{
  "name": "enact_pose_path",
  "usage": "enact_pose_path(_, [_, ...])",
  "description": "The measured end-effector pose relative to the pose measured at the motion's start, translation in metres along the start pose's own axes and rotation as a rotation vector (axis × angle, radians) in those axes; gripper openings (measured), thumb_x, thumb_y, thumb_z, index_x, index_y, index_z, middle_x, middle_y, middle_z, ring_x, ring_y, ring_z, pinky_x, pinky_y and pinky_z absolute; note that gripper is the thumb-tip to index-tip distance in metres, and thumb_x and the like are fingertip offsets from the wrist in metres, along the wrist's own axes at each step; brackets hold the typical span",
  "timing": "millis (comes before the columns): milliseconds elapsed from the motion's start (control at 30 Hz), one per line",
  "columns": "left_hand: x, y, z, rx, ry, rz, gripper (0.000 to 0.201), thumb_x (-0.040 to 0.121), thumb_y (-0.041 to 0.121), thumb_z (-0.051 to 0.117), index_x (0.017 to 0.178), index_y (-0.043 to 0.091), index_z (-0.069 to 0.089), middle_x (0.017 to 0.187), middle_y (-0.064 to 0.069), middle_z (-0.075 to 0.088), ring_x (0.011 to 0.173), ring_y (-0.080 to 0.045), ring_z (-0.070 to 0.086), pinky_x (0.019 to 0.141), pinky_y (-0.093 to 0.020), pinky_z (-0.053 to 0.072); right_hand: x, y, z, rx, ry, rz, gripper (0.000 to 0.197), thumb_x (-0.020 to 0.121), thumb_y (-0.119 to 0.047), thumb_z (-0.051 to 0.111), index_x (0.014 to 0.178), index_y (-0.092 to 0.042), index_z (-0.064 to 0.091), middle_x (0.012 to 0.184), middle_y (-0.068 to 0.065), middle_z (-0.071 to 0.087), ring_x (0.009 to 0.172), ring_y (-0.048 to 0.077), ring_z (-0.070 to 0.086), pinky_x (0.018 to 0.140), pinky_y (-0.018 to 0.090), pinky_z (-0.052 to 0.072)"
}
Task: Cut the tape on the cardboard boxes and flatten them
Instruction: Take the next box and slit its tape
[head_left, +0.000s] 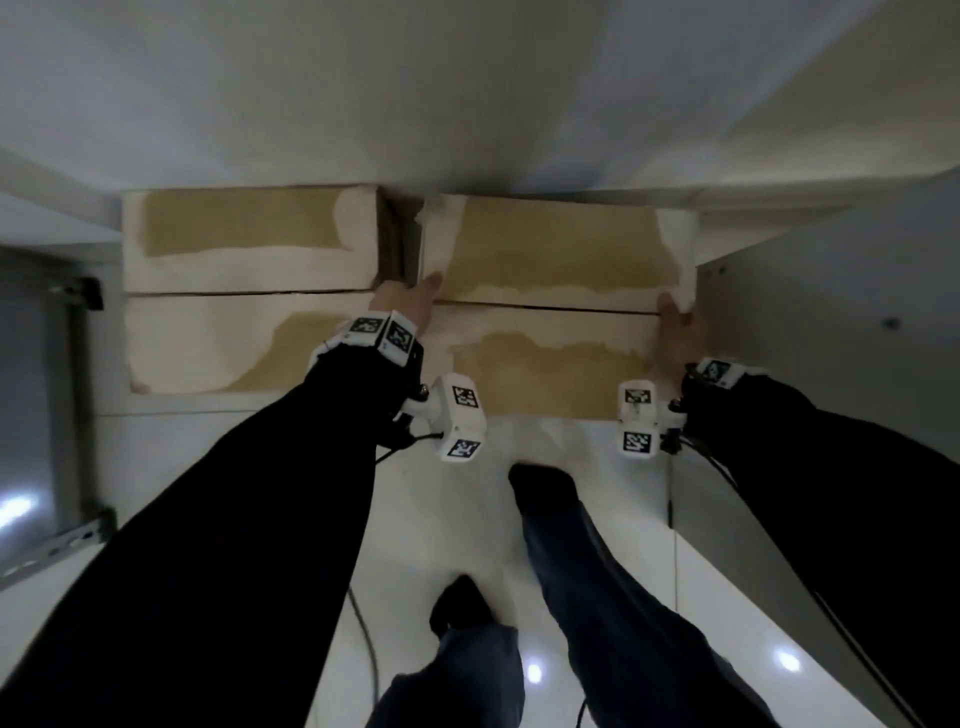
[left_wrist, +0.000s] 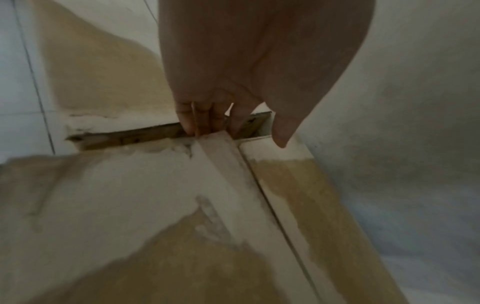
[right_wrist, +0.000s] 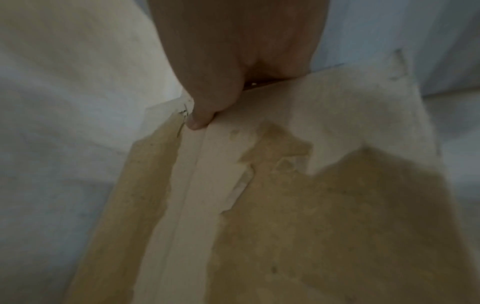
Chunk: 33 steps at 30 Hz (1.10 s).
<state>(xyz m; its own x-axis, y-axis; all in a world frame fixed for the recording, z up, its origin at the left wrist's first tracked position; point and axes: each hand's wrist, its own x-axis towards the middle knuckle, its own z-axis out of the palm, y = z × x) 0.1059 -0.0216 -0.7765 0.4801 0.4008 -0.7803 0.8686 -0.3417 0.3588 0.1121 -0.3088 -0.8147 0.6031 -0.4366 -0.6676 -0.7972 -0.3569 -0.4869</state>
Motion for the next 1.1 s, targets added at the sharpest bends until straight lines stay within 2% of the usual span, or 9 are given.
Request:
enact_pose_path(67, [-0.031,-0.006,-0.001,-0.055,0.064,0.074,0.051,0.091,0.051,0.054,0.101,0.001,0.062,0.091,-0.018,0.060,0.089,-0.034,0.057,0.071,-0.036,0.042,-0.030,0.007,-0.024,0.029,0.033,0.015,0.071,0.092,-0.053,0.044,0.144,-0.005,0.036,0.147,0.015,0.040,0.136,0.030,0.036,0.113,0.041,0.027])
enact_pose_path(167, [-0.090,-0.016,-0.018,-0.113,0.173,0.173,0.049,0.086,0.049,0.062,0.104,0.004,0.058,0.098,-0.016,0.057,0.089,-0.029,0.054,0.076,-0.033,0.041,-0.099,-0.001,-0.058,0.044,0.039,-0.008,0.061,0.101,-0.041,0.034,0.148,-0.004,0.024,0.152,0.009,0.029,0.141,0.025,0.025,0.114,0.026,0.013])
enact_pose_path(267, [-0.152,-0.022,-0.055,-0.156,0.176,0.180,0.027,0.094,0.036,0.055,0.099,0.010,0.050,0.095,-0.010,0.054,0.087,-0.023,0.052,0.066,-0.027,0.030,-0.166,-0.018,-0.087,0.018,0.101,-0.077,0.052,0.104,-0.029,0.027,0.150,-0.007,0.018,0.155,0.009,0.021,0.143,0.026,0.018,0.112,0.024,0.008])
enact_pose_path(367, [-0.215,-0.029,-0.108,-0.159,0.199,0.225,0.034,0.098,0.029,0.050,0.118,0.002,0.051,0.103,-0.008,0.055,0.094,-0.018,0.051,0.070,-0.023,0.033,-0.240,-0.043,-0.114,0.043,0.017,-0.141,0.049,0.104,-0.029,0.026,0.150,-0.015,0.018,0.155,0.004,0.024,0.141,0.023,0.022,0.109,0.021,0.011])
enact_pose_path(500, [-0.302,-0.029,-0.189,-0.195,0.271,0.311,0.042,0.099,0.030,0.048,0.134,0.006,0.049,0.128,-0.012,0.058,0.118,-0.025,0.054,0.097,-0.029,0.041,-0.340,-0.080,-0.155,0.101,-0.070,-0.245,0.047,0.100,-0.041,0.030,0.141,-0.019,0.038,0.141,0.005,0.045,0.132,0.026,0.039,0.111,0.036,0.029])
enact_pose_path(633, [-0.407,-0.016,-0.260,-0.179,0.354,0.457,0.036,0.100,0.030,0.044,0.124,0.005,0.057,0.122,-0.015,0.061,0.114,-0.029,0.055,0.092,-0.033,0.040,-0.444,-0.122,-0.223,0.160,-0.108,-0.422,0.039,0.101,-0.039,0.033,0.137,-0.028,0.043,0.120,-0.013,0.051,0.113,0.011,0.047,0.093,0.026,0.035])
enact_pose_path(767, [-0.506,0.002,-0.302,-0.255,0.345,0.601,0.023,0.100,0.031,0.044,0.108,0.014,0.058,0.108,-0.006,0.062,0.105,-0.025,0.058,0.088,-0.035,0.043,-0.531,-0.140,-0.296,0.289,-0.078,-0.629,0.042,0.100,-0.038,0.033,0.142,-0.036,0.035,0.114,-0.022,0.056,0.108,-0.001,0.053,0.097,0.025,0.042])
enact_pose_path(933, [-0.603,0.047,-0.307,-0.302,0.312,0.776,0.027,0.100,0.032,0.045,0.113,0.014,0.061,0.110,-0.006,0.064,0.104,-0.025,0.058,0.094,-0.041,0.045,-0.589,-0.140,-0.388,0.414,-0.054,-0.717,0.044,0.102,-0.037,0.032,0.146,-0.035,0.030,0.137,-0.023,0.044,0.121,-0.006,0.043,0.088,0.000,0.035])
enact_pose_path(1100, [-0.670,0.113,-0.246,-0.357,0.100,0.888,0.025,0.096,0.025,0.054,0.117,0.013,0.061,0.112,-0.007,0.065,0.101,-0.021,0.062,0.094,-0.038,0.048,-0.571,-0.119,-0.496,0.503,0.005,-0.711,0.037,0.101,-0.039,0.036,0.137,-0.037,0.044,0.128,-0.011,0.058,0.114,0.011,0.058,0.099,0.040,0.048])
